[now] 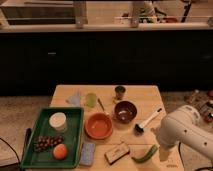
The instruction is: Place pepper in red bowl
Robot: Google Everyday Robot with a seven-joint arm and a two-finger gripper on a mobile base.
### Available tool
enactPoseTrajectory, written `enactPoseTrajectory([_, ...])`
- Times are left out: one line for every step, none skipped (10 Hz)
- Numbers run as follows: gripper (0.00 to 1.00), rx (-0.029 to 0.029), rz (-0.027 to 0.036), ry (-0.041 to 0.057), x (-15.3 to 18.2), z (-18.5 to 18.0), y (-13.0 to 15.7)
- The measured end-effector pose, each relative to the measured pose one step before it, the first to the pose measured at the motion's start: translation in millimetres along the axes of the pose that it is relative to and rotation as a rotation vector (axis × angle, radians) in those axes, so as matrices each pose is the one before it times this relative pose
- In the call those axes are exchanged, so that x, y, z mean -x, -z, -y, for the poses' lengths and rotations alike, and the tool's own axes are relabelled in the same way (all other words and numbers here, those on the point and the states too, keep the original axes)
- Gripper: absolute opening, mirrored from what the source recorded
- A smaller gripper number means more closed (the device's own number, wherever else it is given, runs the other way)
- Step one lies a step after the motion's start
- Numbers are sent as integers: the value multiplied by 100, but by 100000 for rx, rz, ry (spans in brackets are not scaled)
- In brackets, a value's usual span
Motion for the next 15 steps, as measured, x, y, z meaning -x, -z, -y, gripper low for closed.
enactPoseTrajectory([80,38,533,-32,46,-221,-861])
enactPoseTrajectory([80,181,852,-356,86,-234,-508])
enactPoseTrajectory([80,-68,487,-425,-49,-146,-227])
enactPoseTrajectory([80,189,861,-471,29,-209,-336])
enactPoseTrajectory([80,125,443,-165,-16,-86,-191])
enactPoseTrajectory([80,375,975,-377,-42,-203,-542])
enactPoseTrajectory([80,228,308,-63,-57,-156,-426])
enactPoseTrajectory([80,186,229,-57,-3,-87,-219])
enactPoseTrajectory([80,113,235,-102,-65,-80,-291])
enactPoseTrajectory([80,278,639,-451,-119,-233,-341])
enactPoseTrajectory([80,283,668,-580,-188,-269,-558])
enactPoseTrajectory([80,154,413,-378,-151,-183,-440])
enactPoseTrajectory([80,99,60,1,-39,-63,-172])
enactPoseTrajectory([80,134,-5,208,48,-13,-75])
enactPoseTrajectory([80,140,25,119,-11,-71,-172])
